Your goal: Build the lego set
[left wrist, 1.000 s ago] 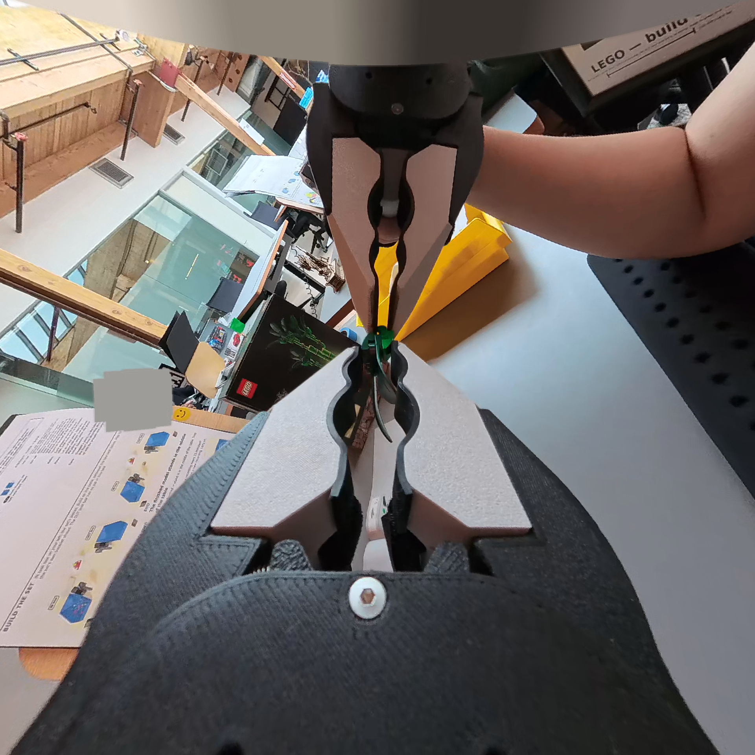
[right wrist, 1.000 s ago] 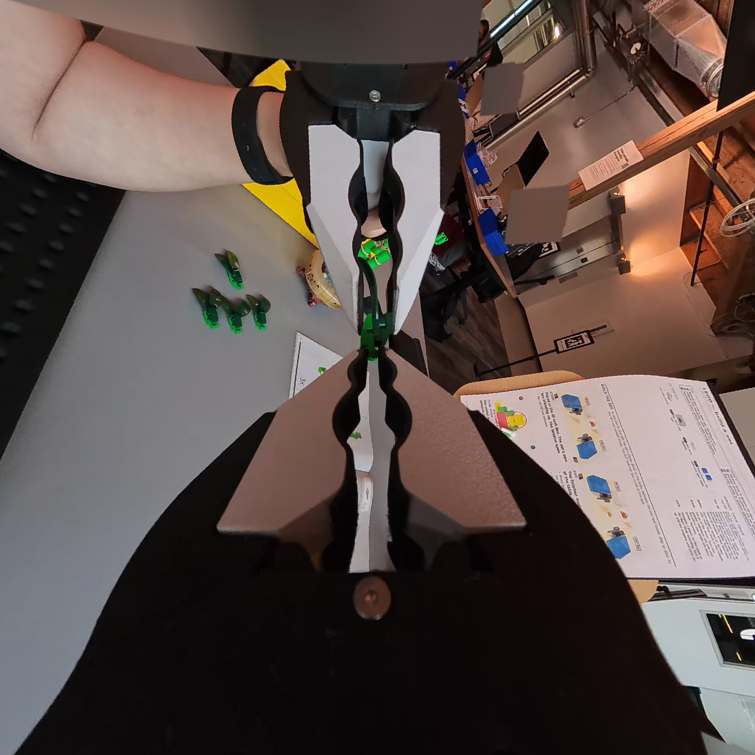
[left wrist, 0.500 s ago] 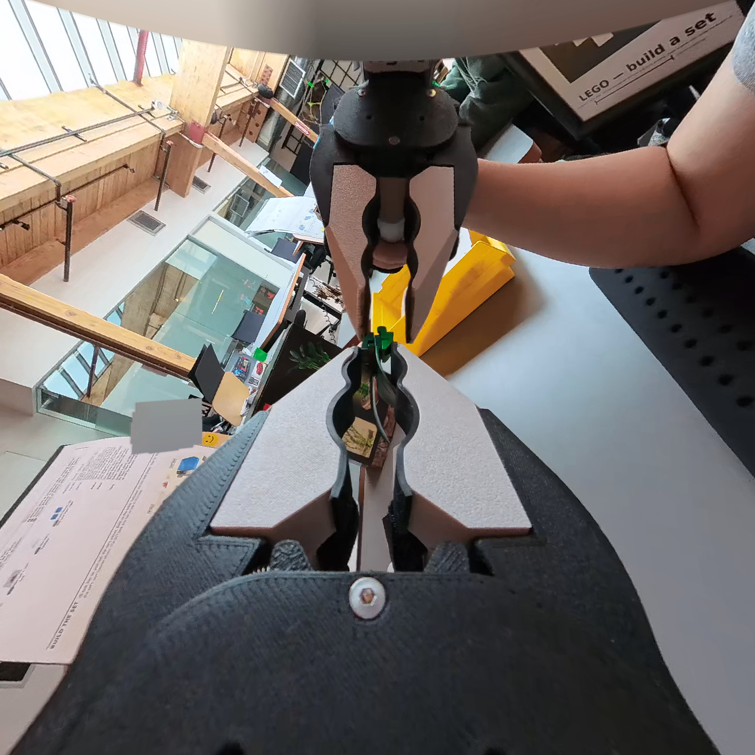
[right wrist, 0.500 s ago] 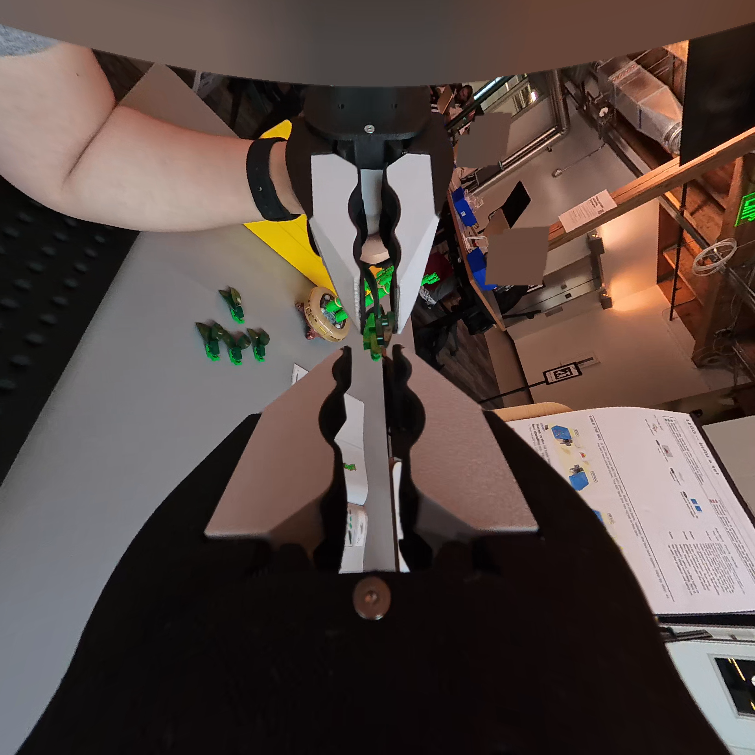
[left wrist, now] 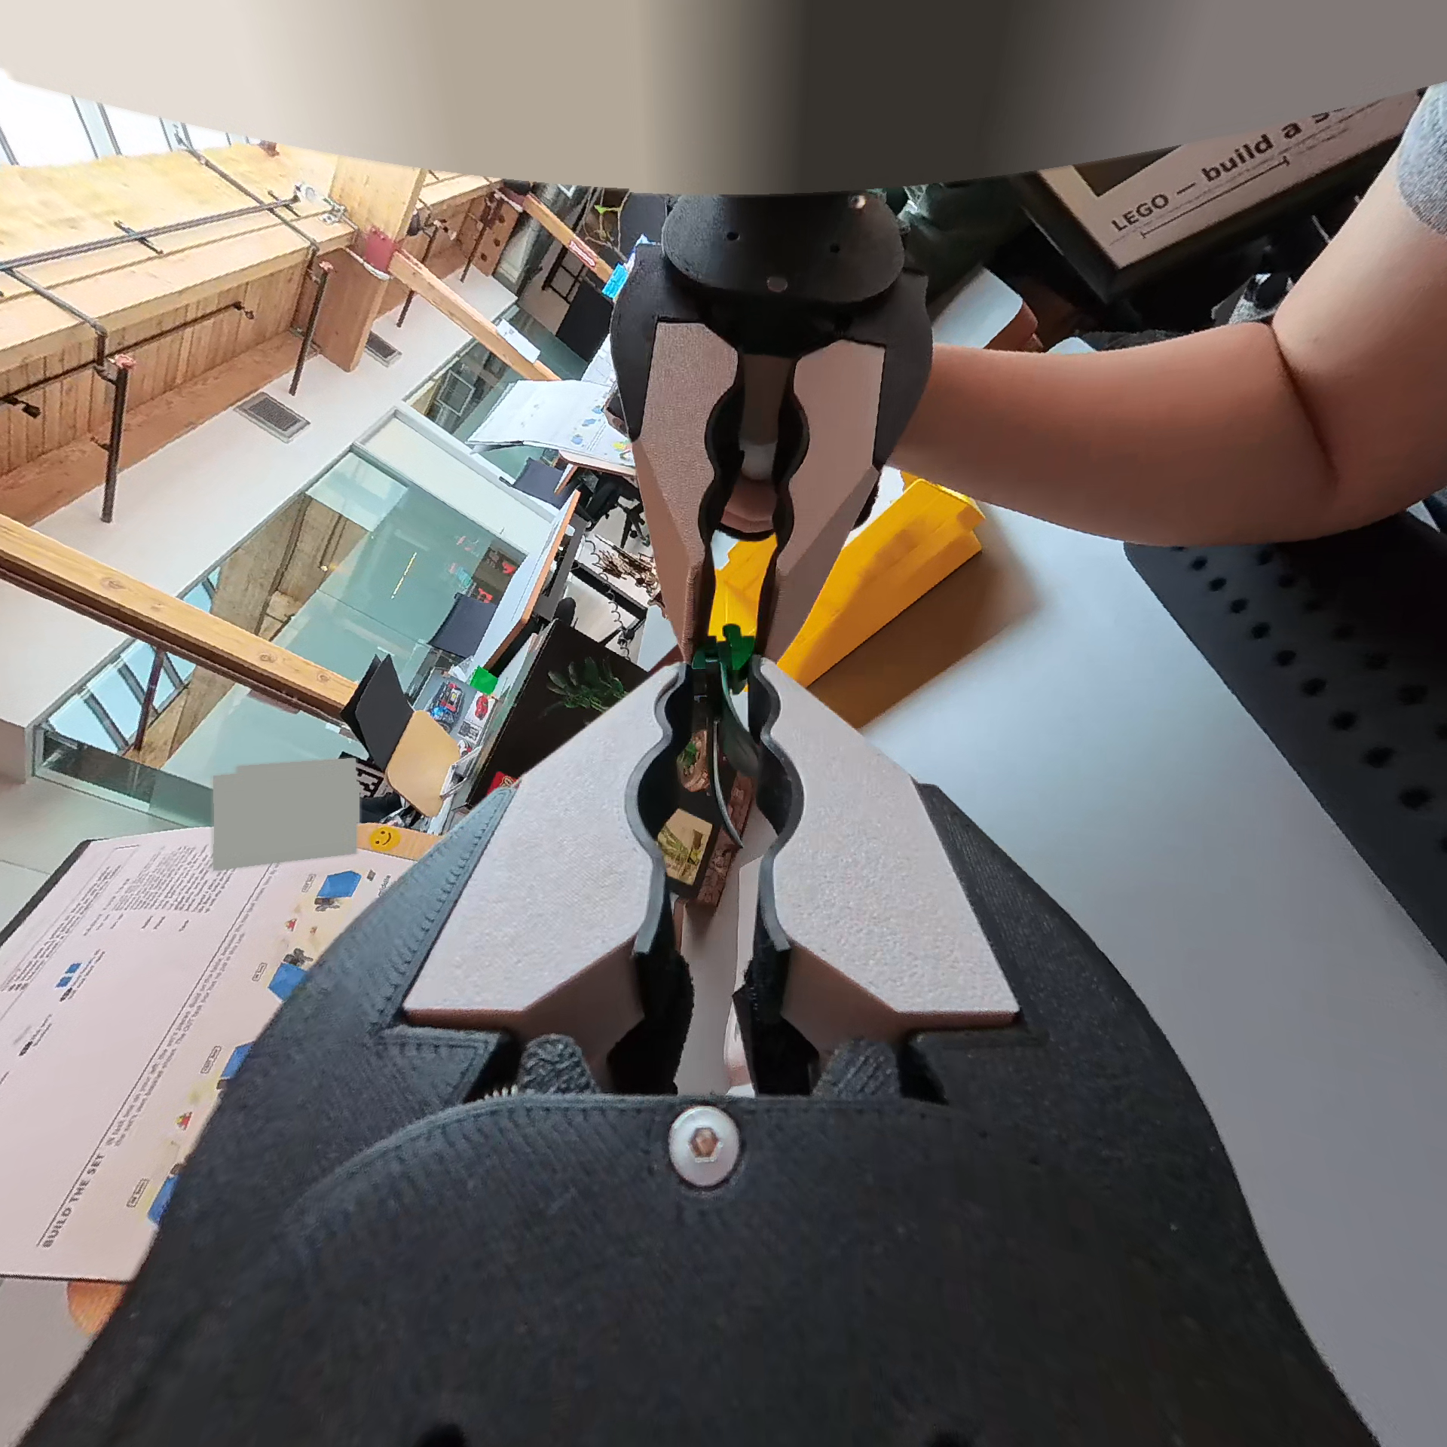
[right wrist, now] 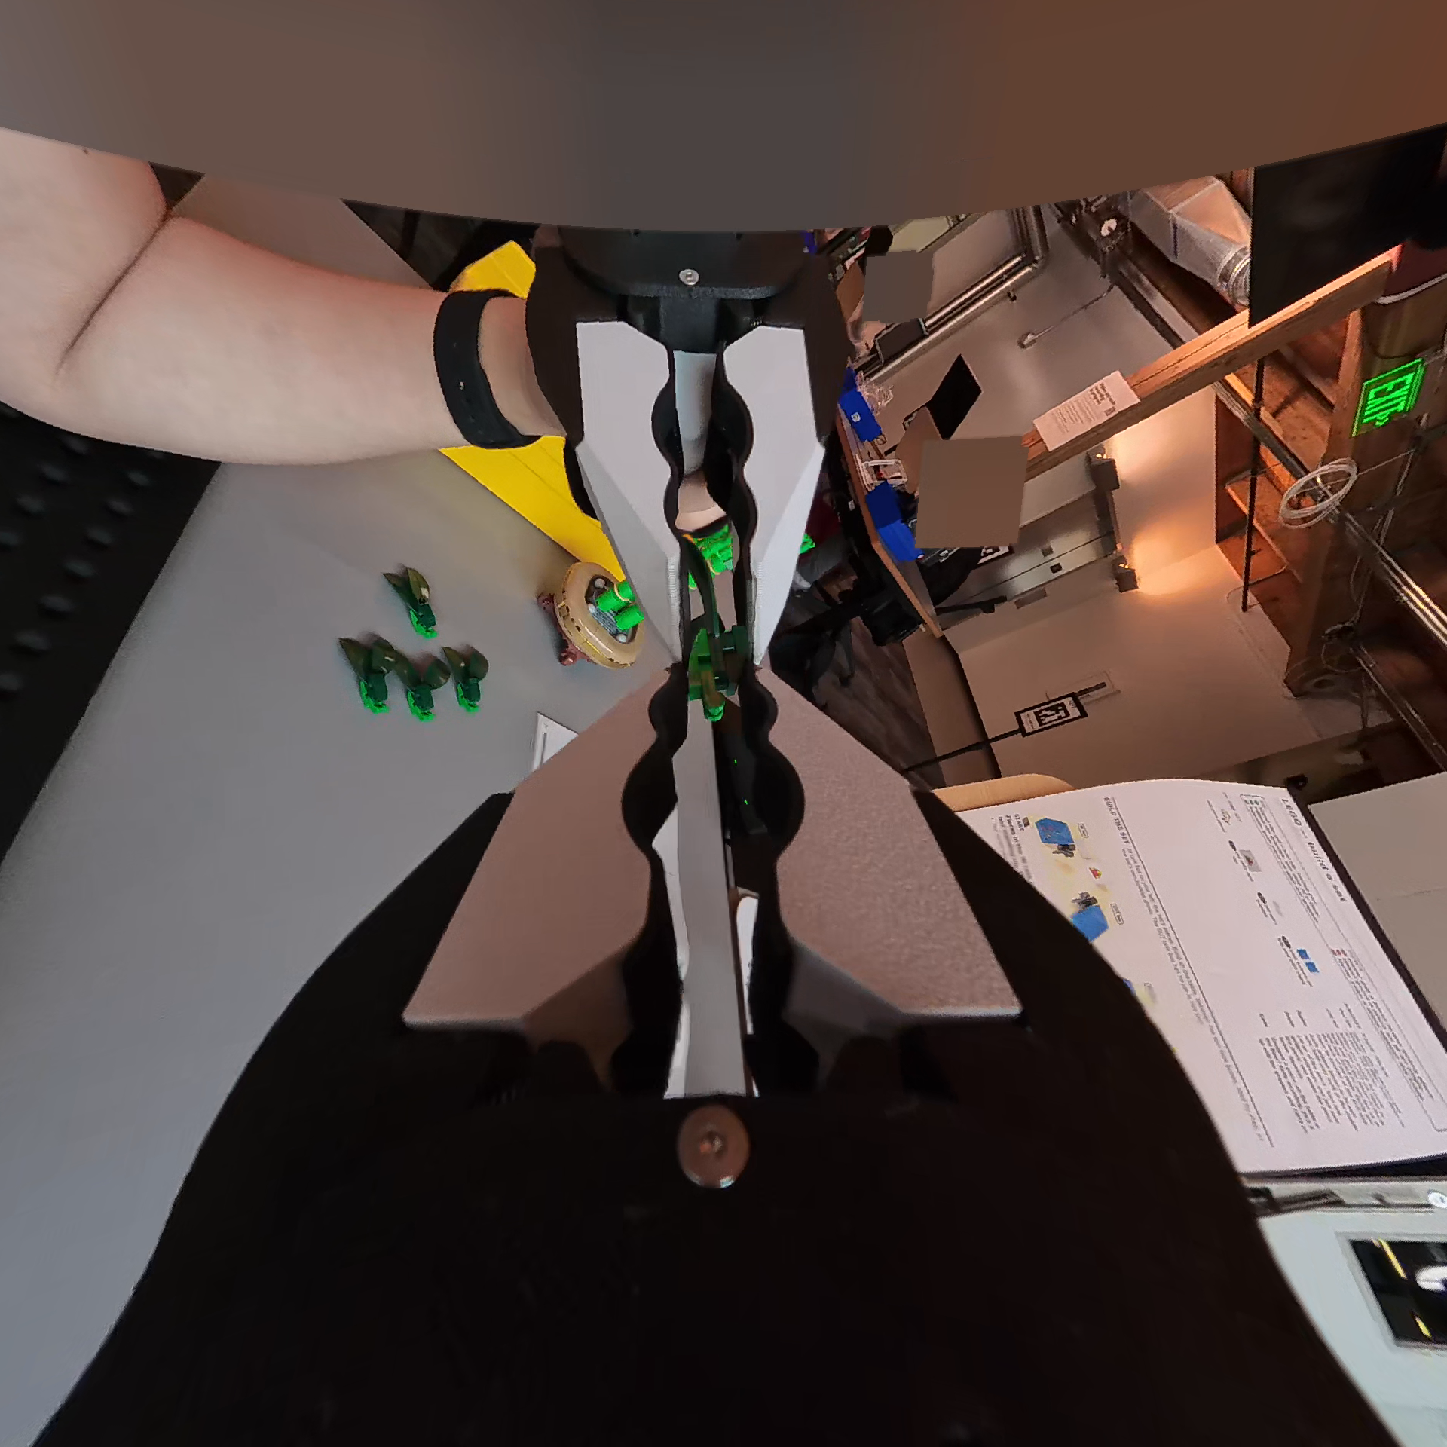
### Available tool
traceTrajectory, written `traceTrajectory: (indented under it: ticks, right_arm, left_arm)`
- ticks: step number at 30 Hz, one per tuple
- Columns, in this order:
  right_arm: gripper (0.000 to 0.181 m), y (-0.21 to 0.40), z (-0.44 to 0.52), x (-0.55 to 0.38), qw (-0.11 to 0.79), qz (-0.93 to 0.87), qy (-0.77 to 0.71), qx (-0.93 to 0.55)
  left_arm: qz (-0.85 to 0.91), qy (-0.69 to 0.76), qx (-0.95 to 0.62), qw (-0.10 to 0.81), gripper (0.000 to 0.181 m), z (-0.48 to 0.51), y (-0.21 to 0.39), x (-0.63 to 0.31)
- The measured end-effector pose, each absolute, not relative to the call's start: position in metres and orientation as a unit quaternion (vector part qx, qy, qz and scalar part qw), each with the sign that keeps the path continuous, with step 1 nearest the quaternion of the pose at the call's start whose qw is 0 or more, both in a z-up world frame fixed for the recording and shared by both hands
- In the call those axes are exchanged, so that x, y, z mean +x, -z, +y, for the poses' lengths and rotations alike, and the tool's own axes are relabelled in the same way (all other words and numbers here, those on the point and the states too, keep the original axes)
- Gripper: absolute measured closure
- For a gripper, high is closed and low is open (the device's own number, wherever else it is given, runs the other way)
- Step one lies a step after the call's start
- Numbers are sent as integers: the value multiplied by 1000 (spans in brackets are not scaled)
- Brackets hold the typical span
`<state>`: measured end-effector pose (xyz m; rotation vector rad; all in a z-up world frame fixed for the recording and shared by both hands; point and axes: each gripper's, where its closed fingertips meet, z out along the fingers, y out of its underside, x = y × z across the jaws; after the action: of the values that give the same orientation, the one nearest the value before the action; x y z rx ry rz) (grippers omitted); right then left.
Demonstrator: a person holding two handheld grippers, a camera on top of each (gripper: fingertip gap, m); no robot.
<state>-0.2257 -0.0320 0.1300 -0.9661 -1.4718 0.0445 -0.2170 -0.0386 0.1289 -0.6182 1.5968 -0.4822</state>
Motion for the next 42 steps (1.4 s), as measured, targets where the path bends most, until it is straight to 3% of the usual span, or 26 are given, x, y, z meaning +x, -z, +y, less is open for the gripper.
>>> traceTrajectory:
  ticks: [14, 37, 42]
  right_arm:
    - [168, -103, -26, -220, 581, -677, -27, -451]
    - [172, -126, -20, -217, 626, -635, -16, -453]
    - [168, -125, -19, -219, 607, -618, -148, -478]
  left_arm:
    - [732, 179, -290, 589, 170, -32, -103, -213]
    - [685, 191, -295, 639, 170, -26, -125, -212]
    - [683, 194, -294, 640, 169, -22, -124, -215]
